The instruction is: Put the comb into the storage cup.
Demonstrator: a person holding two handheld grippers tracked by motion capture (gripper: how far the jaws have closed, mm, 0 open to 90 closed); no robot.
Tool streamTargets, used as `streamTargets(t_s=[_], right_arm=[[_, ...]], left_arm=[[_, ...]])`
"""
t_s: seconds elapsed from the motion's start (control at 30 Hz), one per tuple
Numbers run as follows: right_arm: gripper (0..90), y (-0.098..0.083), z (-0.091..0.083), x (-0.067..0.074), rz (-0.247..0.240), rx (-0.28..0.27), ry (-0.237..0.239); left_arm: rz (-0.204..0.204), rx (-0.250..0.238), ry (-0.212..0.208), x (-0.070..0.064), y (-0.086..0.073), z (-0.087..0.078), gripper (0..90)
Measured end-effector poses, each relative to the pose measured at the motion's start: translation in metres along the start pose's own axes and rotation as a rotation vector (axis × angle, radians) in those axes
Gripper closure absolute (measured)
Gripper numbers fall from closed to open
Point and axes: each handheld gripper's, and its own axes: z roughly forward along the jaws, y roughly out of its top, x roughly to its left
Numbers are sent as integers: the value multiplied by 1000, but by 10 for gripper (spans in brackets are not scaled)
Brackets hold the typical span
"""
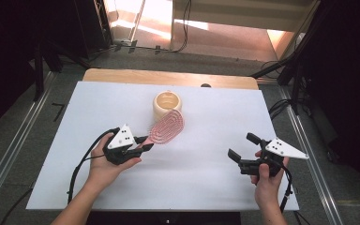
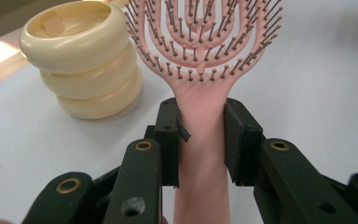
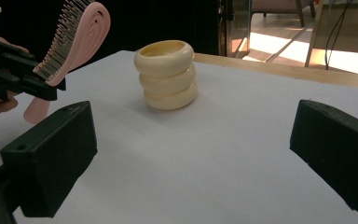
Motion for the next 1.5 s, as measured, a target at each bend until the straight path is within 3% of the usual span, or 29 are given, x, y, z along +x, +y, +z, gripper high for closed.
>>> streamTargets(t_s=[0.27, 0.77, 1.17, 1.5], right_arm=[[0, 14, 14, 11, -1, -1, 27], [0, 33, 37, 22, -4, 2, 74], [0, 52, 53, 31, -5, -17, 113], [0, 62, 67, 40, -16, -13, 133]], left_arm=[[-27, -53, 16, 1, 2, 1, 711], [-33, -125, 46, -4, 7, 4, 711], [-52, -179, 51, -6, 11, 8, 712], [-61, -196, 42, -8, 16, 15, 711]])
